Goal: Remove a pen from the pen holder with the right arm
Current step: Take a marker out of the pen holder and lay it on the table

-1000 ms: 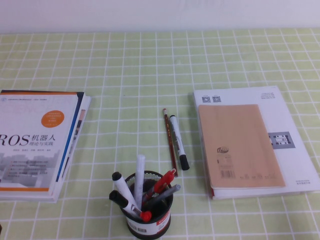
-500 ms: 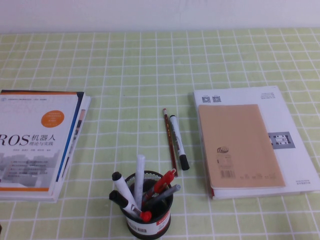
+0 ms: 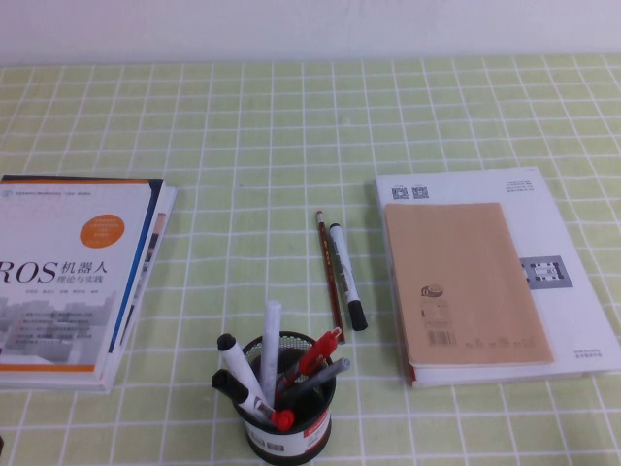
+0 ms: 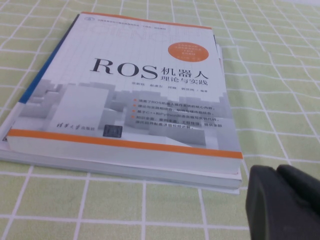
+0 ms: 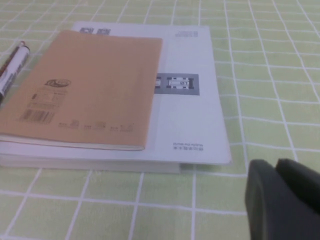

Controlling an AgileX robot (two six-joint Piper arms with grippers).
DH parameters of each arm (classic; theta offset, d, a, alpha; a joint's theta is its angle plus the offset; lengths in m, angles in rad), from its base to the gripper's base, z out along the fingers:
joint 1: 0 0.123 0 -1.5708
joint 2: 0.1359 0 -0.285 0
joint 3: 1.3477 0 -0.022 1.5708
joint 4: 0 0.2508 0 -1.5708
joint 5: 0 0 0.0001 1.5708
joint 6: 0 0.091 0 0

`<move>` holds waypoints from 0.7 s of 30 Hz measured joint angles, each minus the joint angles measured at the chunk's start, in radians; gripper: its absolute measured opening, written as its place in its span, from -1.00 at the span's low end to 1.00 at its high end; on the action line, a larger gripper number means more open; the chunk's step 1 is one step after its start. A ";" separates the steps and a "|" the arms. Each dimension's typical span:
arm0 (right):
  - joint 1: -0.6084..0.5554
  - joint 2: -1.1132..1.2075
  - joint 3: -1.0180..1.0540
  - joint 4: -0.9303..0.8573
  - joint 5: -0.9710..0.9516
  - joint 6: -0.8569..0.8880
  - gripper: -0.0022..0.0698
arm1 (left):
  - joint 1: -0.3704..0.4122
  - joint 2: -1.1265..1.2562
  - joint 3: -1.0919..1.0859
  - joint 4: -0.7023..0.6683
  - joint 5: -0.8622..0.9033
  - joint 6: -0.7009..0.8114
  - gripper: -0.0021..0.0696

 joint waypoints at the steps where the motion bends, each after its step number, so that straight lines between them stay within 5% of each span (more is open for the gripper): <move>1: 0.000 0.000 0.000 -0.018 0.002 0.016 -0.97 | 0.000 0.000 0.000 0.000 0.000 0.000 -0.96; 21: 0.000 0.000 0.000 -0.047 0.007 0.016 -0.97 | 0.000 0.000 0.000 0.000 0.000 0.000 -0.96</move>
